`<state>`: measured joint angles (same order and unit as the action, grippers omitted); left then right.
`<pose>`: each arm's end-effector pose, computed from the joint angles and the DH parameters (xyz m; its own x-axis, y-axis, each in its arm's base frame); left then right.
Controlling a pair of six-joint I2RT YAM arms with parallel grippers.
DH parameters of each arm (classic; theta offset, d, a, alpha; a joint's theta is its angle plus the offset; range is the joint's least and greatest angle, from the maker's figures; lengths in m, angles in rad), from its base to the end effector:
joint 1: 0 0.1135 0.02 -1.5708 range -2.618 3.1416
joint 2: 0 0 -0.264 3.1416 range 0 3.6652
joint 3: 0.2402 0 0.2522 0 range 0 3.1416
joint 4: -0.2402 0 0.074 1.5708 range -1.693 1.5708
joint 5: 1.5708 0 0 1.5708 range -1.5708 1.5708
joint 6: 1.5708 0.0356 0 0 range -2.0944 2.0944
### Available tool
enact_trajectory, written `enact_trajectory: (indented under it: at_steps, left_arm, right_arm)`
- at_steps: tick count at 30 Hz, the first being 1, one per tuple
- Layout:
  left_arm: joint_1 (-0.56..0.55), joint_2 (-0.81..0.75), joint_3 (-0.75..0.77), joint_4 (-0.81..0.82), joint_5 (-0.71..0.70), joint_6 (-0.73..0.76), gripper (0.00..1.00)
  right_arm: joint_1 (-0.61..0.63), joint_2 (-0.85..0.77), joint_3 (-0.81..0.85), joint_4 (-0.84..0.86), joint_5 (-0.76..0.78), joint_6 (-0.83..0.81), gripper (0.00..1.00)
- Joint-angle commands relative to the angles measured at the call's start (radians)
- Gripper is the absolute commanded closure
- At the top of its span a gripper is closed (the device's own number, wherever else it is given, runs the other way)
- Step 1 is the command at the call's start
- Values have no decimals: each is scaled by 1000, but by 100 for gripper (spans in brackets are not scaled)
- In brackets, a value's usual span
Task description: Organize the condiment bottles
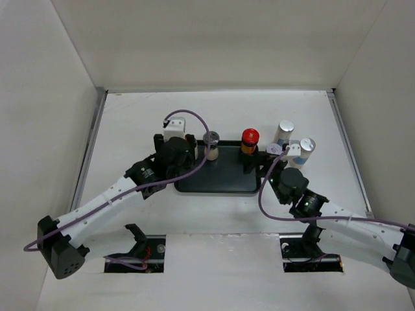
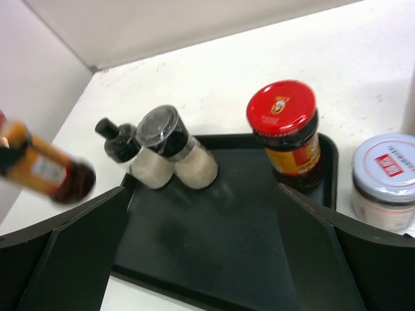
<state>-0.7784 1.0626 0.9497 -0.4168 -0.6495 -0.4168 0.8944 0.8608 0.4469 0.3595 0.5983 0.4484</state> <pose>0.1789 -0.1462 0.3244 -0.4049 -0.0535 -0.9128 0.0259 0.9972 -0.0699 0.1406 0.1431 0.2645 -0.1574 0.3762 -0.9131 -0.2487 0.8797 0.4053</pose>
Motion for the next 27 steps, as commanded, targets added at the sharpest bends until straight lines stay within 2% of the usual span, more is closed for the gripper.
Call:
enact_trajectory:
  at_steps: [1, 6, 13, 23, 27]
  left_arm:
    - [-92, -24, 63, 18, -62, -33, 58]
    - [-213, 101, 76, 267, -35, -28, 58]
    - [-183, 364, 150, 545, 33, 15, 60]
    - [-115, 651, 308, 681, 94, 58, 60]
    - [-103, 714, 334, 697, 87, 59, 61]
  right_arm:
    - [-24, -38, 19, -28, 38, -10, 0]
    - [-67, -95, 29, -102, 90, -4, 0]
    - [-156, -163, 19, -132, 84, 7, 0]
    - [-163, -154, 3, -114, 83, 9, 0]
    - [-163, -155, -8, -102, 78, 9, 0]
